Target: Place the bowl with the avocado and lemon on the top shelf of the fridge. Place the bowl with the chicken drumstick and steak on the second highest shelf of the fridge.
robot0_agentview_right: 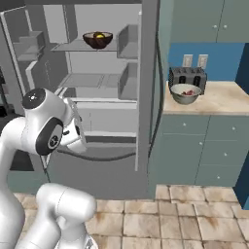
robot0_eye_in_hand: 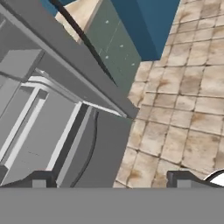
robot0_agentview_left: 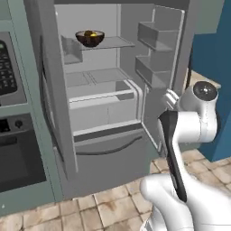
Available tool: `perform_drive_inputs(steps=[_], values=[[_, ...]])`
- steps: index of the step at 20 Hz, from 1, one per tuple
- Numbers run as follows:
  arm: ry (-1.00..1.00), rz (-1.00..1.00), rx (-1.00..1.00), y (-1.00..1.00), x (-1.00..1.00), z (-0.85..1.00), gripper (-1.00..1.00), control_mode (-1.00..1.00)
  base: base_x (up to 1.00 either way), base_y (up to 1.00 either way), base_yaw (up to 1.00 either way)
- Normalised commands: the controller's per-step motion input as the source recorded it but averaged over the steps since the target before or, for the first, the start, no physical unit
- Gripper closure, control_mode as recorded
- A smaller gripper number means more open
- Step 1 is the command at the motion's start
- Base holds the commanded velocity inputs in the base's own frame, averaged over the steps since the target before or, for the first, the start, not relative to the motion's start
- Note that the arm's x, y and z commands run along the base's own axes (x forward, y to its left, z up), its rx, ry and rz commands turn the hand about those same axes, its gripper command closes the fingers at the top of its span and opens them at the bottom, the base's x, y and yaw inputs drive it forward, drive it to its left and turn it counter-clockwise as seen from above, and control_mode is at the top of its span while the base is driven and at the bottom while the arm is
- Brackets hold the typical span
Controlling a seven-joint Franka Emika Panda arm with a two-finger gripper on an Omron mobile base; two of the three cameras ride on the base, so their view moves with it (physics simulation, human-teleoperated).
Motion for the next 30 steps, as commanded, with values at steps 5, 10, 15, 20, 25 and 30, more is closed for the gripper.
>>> perform_drive_inputs(steps=[5,10,15,20,25,30], values=[[0.0,0.0,0.0,0.0,0.0,0.0,-1.0,1.0,0.16,-1.0,-0.15],[0.0,0.0,0.0,0.0,0.0,0.0,-1.0,1.0,0.85,-1.0,-0.18],[0.0,0.0,0.0,0.0,0.0,0.0,-1.0,1.0,0.97,-1.0,-0.02],[0.0,0.0,0.0,0.0,0.0,0.0,-1.0,1.0,0.6,-0.97,0.21],[0.0,0.0,0.0,0.0,0.0,0.0,-1.0,1.0,0.52,-0.37,0.44],[0.0,0.0,0.0,0.0,0.0,0.0,-1.0,1.0,0.86,0.13,0.13]])
